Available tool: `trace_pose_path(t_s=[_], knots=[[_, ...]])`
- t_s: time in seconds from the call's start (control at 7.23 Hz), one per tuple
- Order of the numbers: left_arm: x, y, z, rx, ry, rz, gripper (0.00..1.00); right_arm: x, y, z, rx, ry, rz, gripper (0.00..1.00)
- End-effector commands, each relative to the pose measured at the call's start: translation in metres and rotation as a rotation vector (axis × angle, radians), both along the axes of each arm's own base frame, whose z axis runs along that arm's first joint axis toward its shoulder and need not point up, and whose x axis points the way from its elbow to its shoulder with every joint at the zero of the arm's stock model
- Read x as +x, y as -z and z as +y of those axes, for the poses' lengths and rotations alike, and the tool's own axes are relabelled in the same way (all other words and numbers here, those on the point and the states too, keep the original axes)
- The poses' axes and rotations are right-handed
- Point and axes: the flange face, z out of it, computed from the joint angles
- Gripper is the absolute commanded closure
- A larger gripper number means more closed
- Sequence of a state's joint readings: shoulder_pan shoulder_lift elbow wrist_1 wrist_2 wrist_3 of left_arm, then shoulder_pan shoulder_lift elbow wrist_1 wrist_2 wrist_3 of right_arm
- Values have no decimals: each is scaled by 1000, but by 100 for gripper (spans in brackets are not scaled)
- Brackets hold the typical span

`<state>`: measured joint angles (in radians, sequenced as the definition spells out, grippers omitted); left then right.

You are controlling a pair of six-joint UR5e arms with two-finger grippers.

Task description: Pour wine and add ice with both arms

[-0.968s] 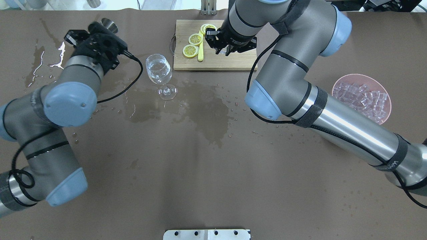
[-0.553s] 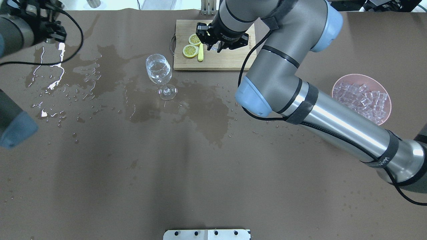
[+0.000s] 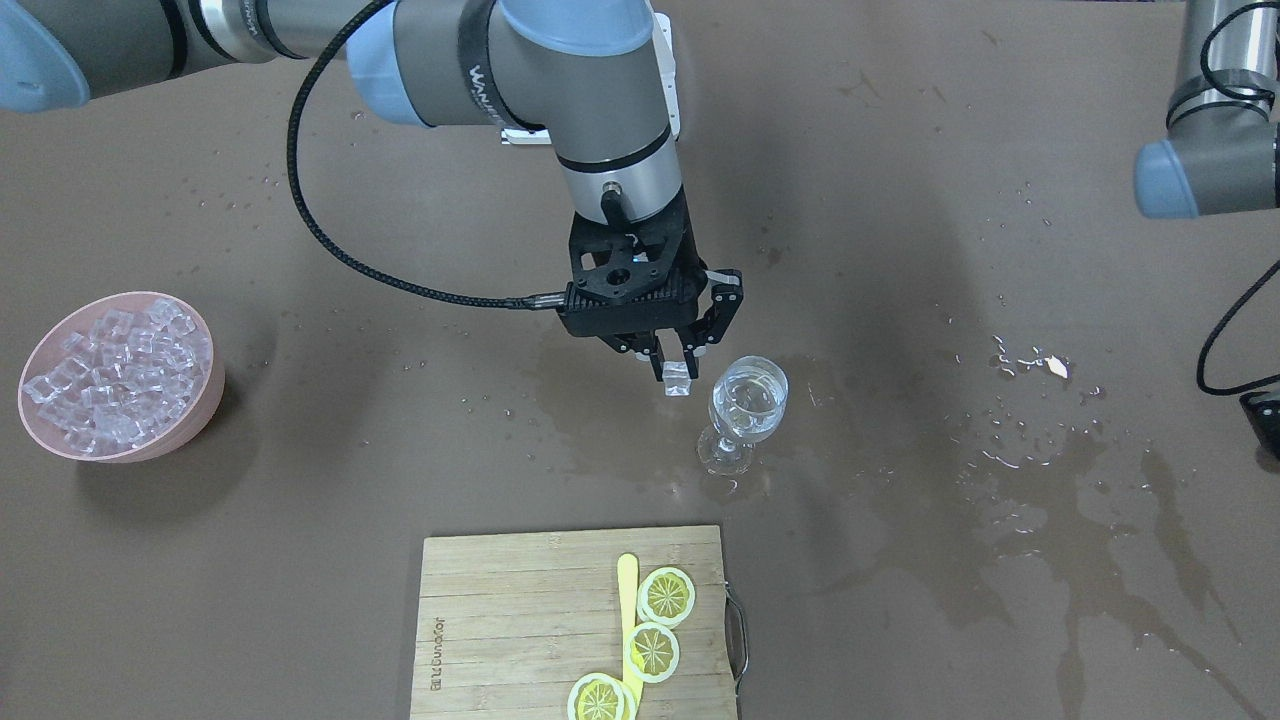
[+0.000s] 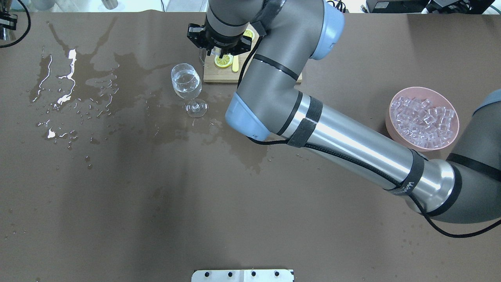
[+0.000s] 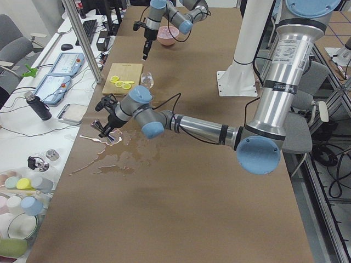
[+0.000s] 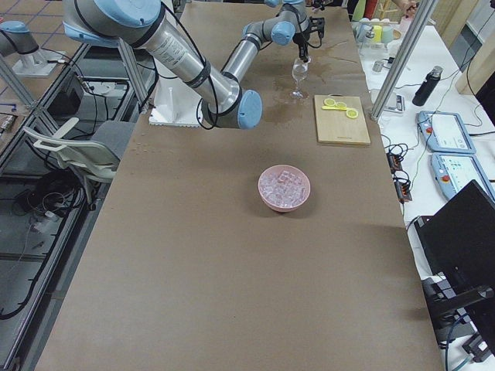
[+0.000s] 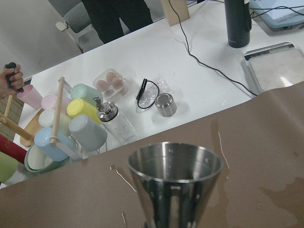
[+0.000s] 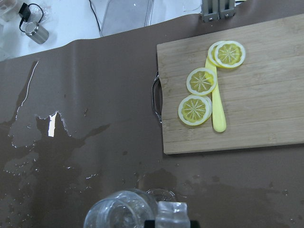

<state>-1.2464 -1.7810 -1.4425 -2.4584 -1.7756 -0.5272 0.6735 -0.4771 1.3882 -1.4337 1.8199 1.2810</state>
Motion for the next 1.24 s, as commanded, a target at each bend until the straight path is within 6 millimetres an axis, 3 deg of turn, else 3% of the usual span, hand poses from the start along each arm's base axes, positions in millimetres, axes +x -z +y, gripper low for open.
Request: trace_pose_path(t_s=[0.0,0.28,0.41,0.83,1.11], knots=[[-24,-75,37,11,60,94,84,-45,-1,17,20,-14,8,100],[-36,-108,72,21,115,189,84,-87,26,35,21,-31,19,100],[-41,-136,92,29,125,214,84,-91,35,38,29,-33,16,100],[-34,-155,97,-64,169,297,84,-91,27,35,33,-31,30,100],[-13,-174,99,-94,149,271,83,-85,27,28,35,-41,31,100]])
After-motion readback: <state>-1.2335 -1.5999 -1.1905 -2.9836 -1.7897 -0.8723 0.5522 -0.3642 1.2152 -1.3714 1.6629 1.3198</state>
